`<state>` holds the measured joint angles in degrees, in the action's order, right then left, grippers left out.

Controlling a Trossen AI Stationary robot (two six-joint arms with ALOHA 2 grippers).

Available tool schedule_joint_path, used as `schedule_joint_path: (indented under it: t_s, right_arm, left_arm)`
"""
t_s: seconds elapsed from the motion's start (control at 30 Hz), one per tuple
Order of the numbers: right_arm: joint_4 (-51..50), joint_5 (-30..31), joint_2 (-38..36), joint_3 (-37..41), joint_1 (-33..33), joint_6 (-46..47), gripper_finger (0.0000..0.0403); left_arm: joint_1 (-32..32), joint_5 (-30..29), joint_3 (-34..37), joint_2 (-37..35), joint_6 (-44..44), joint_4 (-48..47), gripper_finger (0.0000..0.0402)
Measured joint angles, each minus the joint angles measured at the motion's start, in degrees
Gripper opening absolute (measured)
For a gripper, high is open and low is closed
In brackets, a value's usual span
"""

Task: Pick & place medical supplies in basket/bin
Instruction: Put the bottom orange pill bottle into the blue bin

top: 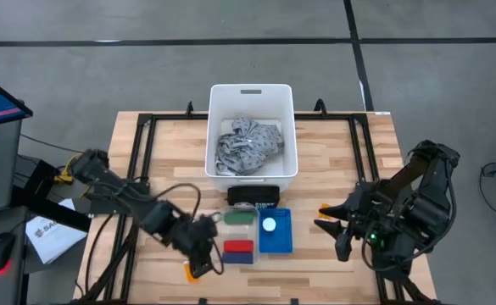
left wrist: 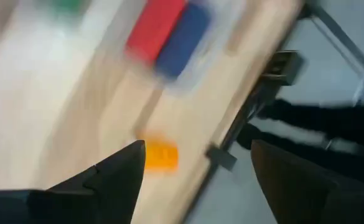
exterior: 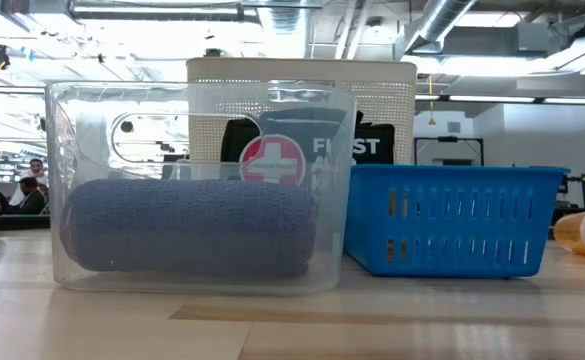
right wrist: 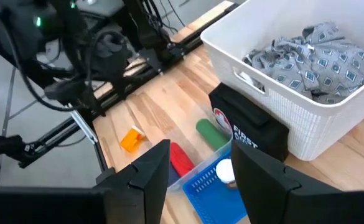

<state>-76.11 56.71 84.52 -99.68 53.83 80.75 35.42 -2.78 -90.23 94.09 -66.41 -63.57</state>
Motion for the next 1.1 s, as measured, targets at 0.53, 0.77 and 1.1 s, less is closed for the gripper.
schedule_joint_path:
  t_s: [0.53, 0.77, 1.1]
  right_arm:
    - [0.53, 3.40, 0.17, 0.00, 2.03, -0.18, 0.0166]
    - [0.76, 5.31, 0.17, 0.00, 2.79, -0.16, 0.0166]
    - [0.04, 5.31, 0.17, 0.00, 2.79, -0.08, 0.0166]
  left_arm:
    - [5.02, 12.25, 22.85, -2.58, -57.48, 12.05, 0.0287]
    - [4.69, 12.00, 34.66, -5.46, -64.58, 25.89, 0.0287]
    - [3.01, 11.84, 39.19, -4.44, -65.63, 31.51, 0.0287]
